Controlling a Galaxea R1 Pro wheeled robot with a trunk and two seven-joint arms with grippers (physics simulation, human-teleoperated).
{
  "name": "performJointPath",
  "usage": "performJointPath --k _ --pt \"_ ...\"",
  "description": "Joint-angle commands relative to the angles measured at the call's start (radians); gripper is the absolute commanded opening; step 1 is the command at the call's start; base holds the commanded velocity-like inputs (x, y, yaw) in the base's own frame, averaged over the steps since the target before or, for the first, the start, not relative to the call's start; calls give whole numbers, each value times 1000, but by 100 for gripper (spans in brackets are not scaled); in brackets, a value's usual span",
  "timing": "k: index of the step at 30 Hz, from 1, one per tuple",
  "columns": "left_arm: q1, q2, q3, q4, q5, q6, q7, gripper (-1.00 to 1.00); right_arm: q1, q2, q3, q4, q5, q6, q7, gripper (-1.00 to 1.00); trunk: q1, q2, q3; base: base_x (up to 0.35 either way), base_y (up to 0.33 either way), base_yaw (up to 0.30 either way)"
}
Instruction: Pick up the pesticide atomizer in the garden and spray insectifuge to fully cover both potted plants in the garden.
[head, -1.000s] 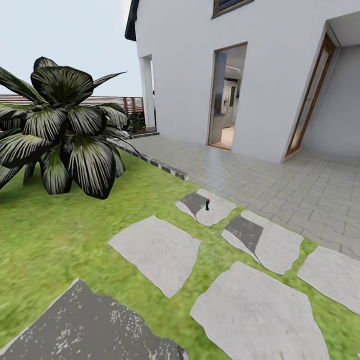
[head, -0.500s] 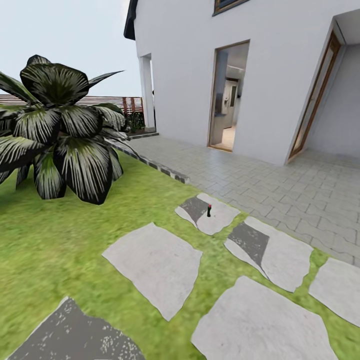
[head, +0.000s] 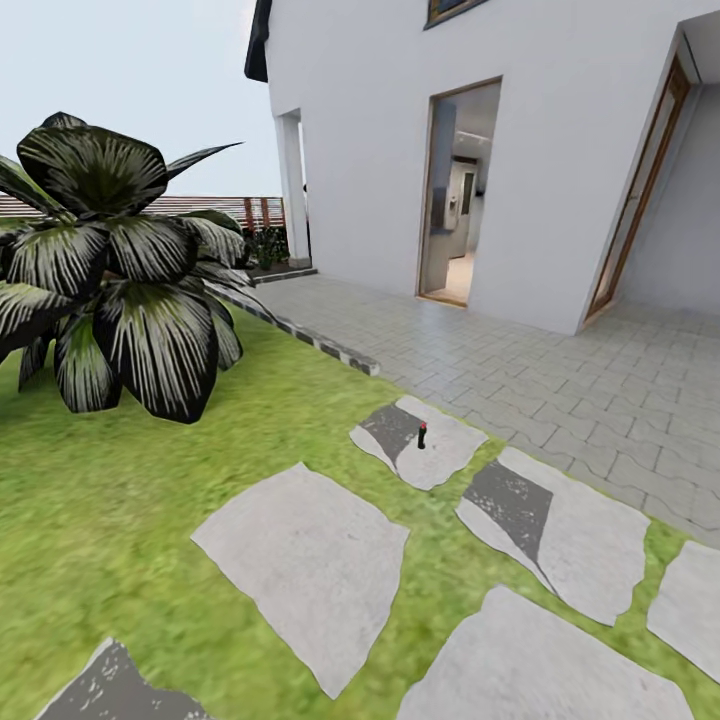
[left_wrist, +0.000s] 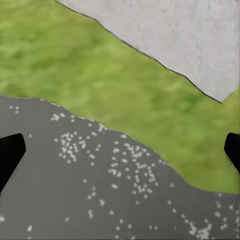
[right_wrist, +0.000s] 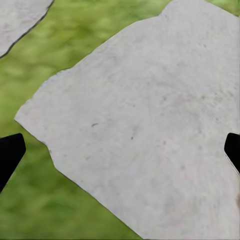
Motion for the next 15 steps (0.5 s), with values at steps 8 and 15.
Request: performJointPath --k 8,15 --pt "-1 0 1 1 -1 -3 1 100 0 2 -1 1 1 -3 0 100 0 0 -1 338 0 -63" --pt "-1 0 1 1 0 -3 1 100 0 2 -1 1 1 -3 0 100 0 0 -1 338 81 -266"
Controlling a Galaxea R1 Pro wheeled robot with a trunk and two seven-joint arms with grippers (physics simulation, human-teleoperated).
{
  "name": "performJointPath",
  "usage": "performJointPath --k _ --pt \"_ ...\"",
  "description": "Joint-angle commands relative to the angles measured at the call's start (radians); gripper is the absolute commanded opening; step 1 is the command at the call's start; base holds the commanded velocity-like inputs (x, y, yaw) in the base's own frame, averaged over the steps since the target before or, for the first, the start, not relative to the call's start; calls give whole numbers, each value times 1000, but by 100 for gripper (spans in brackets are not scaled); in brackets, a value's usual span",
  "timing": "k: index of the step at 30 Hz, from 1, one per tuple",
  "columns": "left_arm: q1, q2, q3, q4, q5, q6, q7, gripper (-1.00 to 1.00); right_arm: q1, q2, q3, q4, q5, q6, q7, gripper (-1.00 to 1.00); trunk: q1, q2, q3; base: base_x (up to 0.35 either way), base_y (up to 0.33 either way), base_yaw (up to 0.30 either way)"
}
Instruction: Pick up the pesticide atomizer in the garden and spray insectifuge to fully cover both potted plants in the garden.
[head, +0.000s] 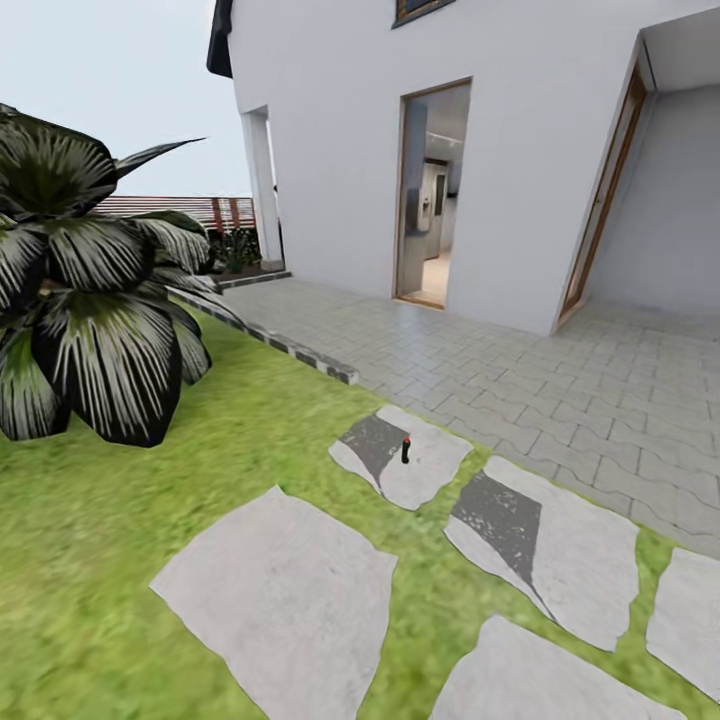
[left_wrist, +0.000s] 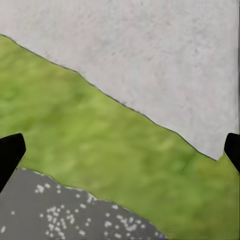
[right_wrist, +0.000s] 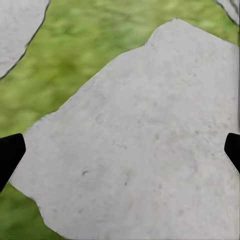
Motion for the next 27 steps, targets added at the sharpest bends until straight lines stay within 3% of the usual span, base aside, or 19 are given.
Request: performJointPath --k 1,27 --pt "0 0 0 0 -1 -3 1 100 -1 0 -1 1 1 -3 0 100 0 0 -1 338 127 -276" --pt "-1 0 -1 0 -1 -3 1 100 -1 1 1 1 1 -3 0 100 0 0 -1 321 174 -277"
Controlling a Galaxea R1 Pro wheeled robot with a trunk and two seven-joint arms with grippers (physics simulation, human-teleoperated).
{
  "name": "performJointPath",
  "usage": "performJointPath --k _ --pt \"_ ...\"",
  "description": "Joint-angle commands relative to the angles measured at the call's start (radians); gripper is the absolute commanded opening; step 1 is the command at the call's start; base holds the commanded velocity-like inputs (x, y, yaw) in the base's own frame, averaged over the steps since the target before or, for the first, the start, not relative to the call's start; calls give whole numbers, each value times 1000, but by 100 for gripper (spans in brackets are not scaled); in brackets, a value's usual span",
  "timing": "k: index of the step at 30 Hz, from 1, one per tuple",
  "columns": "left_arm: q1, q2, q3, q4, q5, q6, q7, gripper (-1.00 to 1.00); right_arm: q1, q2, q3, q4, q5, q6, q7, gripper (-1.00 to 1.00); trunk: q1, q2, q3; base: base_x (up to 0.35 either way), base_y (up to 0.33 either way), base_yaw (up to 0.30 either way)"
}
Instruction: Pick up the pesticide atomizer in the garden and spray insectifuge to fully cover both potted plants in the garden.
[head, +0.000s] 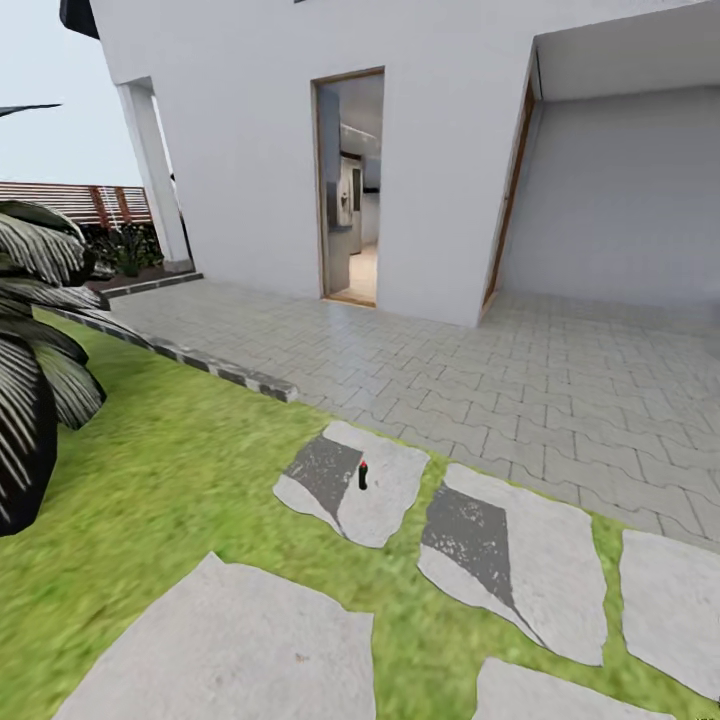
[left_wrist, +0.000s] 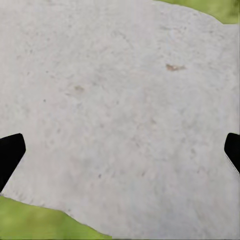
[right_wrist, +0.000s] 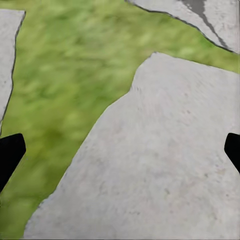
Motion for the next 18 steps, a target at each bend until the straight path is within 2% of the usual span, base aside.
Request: performJointPath --k 1,18 --pt "0 0 0 1 -1 -3 1 100 -1 0 -1 1 1 -3 0 100 0 0 -1 299 212 -277" --pt "1 0 -1 1 -1 -3 1 100 -1 1 -1 1 1 -3 0 100 0 0 -1 296 215 -277"
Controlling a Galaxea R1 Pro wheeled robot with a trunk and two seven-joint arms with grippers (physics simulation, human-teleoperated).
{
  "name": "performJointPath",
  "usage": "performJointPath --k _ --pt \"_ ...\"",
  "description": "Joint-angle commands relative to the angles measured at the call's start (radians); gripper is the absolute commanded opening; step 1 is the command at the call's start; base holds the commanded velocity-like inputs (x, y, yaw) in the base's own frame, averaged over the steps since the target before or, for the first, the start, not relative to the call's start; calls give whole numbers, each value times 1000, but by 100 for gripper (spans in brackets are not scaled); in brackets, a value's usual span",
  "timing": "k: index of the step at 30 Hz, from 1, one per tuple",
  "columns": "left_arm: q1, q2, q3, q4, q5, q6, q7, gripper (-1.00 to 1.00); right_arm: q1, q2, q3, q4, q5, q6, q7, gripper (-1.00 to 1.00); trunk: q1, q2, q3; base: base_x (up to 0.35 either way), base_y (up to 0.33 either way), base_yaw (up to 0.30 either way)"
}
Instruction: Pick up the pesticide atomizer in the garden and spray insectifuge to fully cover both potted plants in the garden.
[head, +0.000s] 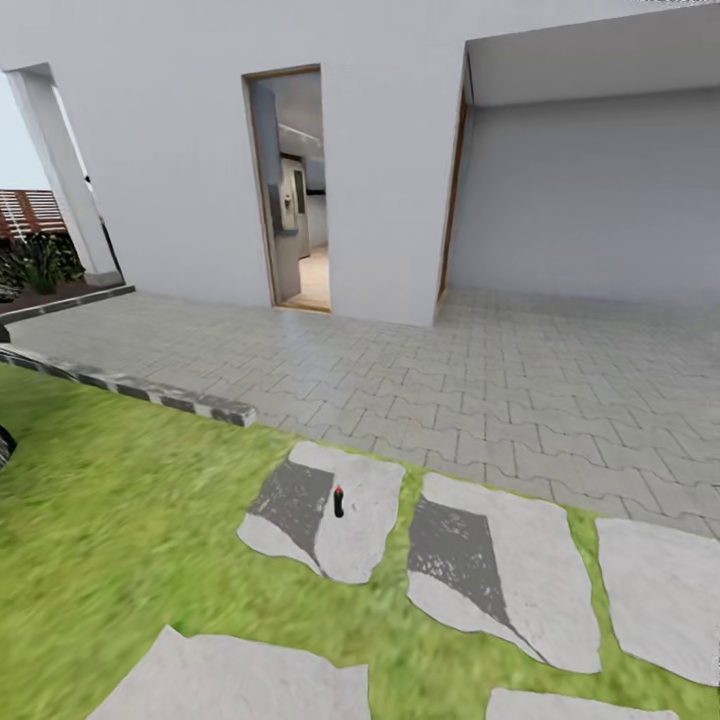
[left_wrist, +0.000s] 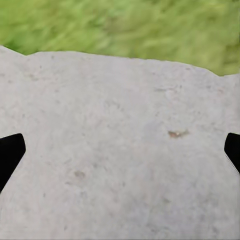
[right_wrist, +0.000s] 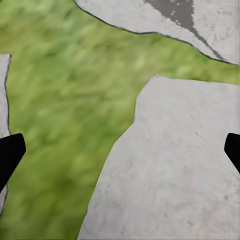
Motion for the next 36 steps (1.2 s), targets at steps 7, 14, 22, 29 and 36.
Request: performJointPath --k 7,14,22,29,36 --pt "-1 0 -1 1 -1 -3 1 100 -1 0 0 1 1 -3 0 100 0 0 -1 293 181 -277" --pt "-1 0 -1 1 -2 -3 1 100 -1 0 0 1 1 -3 0 100 0 0 -1 292 12 -85" --pt "0 0 -1 1 -2 -3 0 100 -1 0 0 1 1 -3 0 100 0 0 -1 292 -2 -5" --pt "-1 0 -1 1 -3 -4 1 100 -1 0 0 1 1 -3 0 100 0 0 -1 291 -108 0" --pt "-1 -1 -1 1 -3 -3 1 100 -1 0 0 1 1 -3 0 100 0 0 -1 283 -159 0"
